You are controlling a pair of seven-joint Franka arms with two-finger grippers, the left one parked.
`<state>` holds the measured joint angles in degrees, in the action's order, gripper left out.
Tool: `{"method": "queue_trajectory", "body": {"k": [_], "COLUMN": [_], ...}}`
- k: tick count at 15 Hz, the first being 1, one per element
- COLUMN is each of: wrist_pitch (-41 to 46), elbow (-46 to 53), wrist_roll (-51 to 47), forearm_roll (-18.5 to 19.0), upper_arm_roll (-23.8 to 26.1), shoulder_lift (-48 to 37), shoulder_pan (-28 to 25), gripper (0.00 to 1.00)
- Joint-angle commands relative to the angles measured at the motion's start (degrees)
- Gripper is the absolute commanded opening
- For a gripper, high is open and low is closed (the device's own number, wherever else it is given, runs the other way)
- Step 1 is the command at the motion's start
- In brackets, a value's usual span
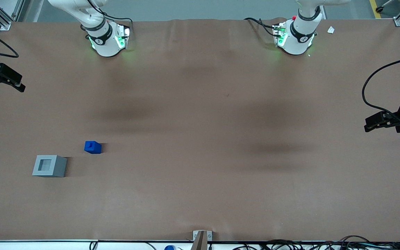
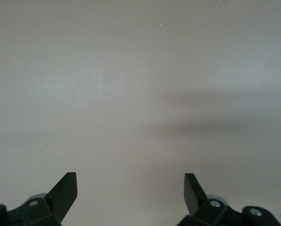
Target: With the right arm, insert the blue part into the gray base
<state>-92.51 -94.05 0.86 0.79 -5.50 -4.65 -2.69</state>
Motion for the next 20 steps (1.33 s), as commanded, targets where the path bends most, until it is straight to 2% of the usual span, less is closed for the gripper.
{"method": "queue_trajectory", "body": {"k": [1,7,14,20], "wrist_pitch": [-1.18,-7.85,-17.7,-22.18], "elbow": [0.1,-1.22,-8.07,-10.62], "wrist_roll": [0.64,0.37,0.28,0.2], "forearm_roll": [-0.17,-0.35,-0.44,-0.7], "upper_arm_roll": [0.4,0.49,0.58,0.58], "shoulder_lift": [2.36,9.39,14.05,19.06], "shoulder_pan": [-0.12,-1.62,-1.53,-1.7], "gripper": [1.0,1.0,1.0,0.99]}}
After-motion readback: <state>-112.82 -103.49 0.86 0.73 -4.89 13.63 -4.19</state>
